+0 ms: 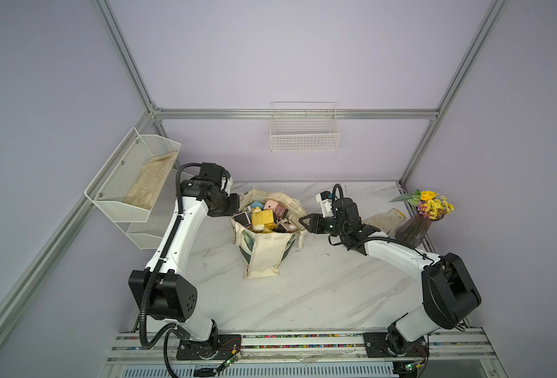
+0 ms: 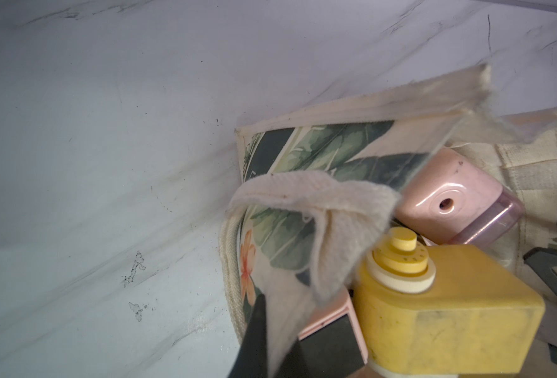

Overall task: Take out the pencil sharpeners from the tote bags
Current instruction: Adjust the canvas bag at the center of the board.

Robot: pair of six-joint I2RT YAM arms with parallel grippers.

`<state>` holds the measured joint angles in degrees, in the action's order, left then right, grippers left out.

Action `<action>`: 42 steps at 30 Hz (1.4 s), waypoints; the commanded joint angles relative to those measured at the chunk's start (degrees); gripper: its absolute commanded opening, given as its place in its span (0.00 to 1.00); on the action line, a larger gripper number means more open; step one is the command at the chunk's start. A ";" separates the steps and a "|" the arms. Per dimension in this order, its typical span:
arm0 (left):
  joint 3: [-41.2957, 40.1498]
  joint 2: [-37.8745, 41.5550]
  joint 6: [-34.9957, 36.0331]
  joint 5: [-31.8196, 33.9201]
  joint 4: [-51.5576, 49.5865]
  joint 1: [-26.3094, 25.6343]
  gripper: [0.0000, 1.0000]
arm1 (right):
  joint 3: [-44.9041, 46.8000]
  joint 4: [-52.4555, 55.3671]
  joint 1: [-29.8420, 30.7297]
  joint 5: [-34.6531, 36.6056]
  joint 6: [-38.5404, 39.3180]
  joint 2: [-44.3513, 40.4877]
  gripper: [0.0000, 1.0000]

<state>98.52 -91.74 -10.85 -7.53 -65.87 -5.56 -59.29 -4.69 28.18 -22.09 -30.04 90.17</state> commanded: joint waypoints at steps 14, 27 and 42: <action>6.25 -1.88 -2.74 -4.78 6.88 2.66 0.00 | -2.80 -4.48 15.95 -11.55 -1.04 -1.82 0.00; 7.73 -7.31 -3.16 -15.03 8.65 2.92 0.00 | -7.79 5.24 22.18 2.08 10.66 -3.88 0.34; 0.66 -2.47 -5.88 -14.70 11.76 3.87 0.00 | -25.65 11.80 22.26 -1.64 -0.32 1.83 0.73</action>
<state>101.47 -98.48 -14.76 -18.74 -60.69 -2.17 -82.98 4.10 50.26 -17.96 -23.75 87.42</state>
